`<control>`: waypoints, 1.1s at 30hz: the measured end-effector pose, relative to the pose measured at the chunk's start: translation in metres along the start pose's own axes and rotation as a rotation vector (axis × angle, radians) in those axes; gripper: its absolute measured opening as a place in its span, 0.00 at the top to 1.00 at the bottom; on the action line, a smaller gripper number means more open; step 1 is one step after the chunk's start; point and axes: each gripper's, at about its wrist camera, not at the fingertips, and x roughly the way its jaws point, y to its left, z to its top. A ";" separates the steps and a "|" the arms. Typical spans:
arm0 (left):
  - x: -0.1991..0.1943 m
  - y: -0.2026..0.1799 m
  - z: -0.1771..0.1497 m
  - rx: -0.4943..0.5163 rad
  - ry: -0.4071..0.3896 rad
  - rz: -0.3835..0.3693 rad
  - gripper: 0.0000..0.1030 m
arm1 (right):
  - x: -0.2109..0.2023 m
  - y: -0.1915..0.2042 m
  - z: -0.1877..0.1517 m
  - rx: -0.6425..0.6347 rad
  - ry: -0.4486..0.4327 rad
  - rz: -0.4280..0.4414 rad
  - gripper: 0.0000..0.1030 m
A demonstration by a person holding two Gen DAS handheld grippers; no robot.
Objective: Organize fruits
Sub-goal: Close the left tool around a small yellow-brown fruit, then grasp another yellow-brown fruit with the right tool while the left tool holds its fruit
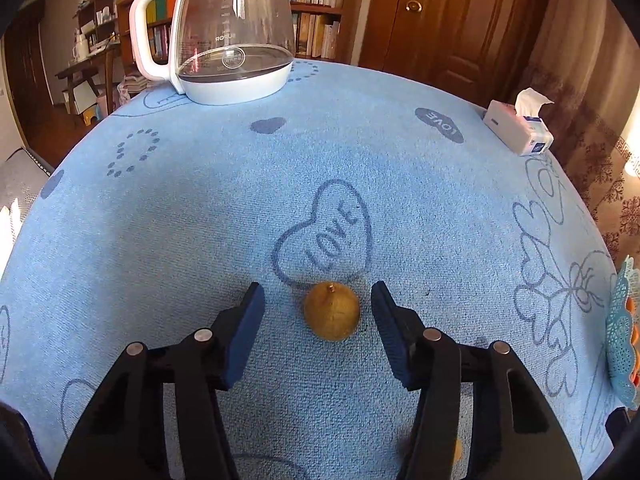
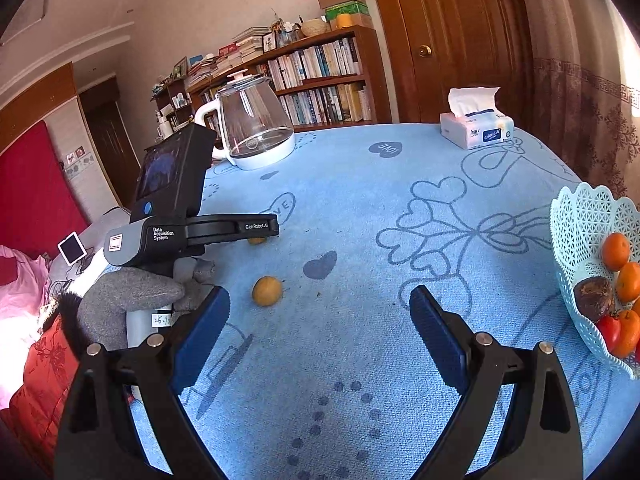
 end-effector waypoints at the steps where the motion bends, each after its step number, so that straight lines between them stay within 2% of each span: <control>1: 0.000 0.000 0.000 0.003 -0.002 0.004 0.49 | 0.001 0.000 -0.001 -0.003 0.004 0.001 0.10; 6: 0.000 0.003 -0.001 -0.006 -0.009 0.009 0.59 | 0.004 0.004 -0.003 -0.020 0.017 0.007 0.10; 13: -0.006 0.004 -0.001 -0.016 -0.013 -0.031 0.74 | 0.009 0.007 -0.006 -0.044 0.029 0.003 0.10; 17: -0.012 0.013 0.001 -0.051 -0.019 -0.048 0.74 | 0.010 0.006 -0.007 -0.046 0.033 0.003 0.10; 26: -0.026 0.041 0.009 -0.165 -0.018 -0.159 0.74 | 0.014 0.006 -0.009 -0.048 0.045 0.003 0.10; 33: -0.037 0.039 0.010 -0.166 -0.041 -0.177 0.74 | 0.018 0.009 -0.007 -0.060 0.069 -0.001 0.10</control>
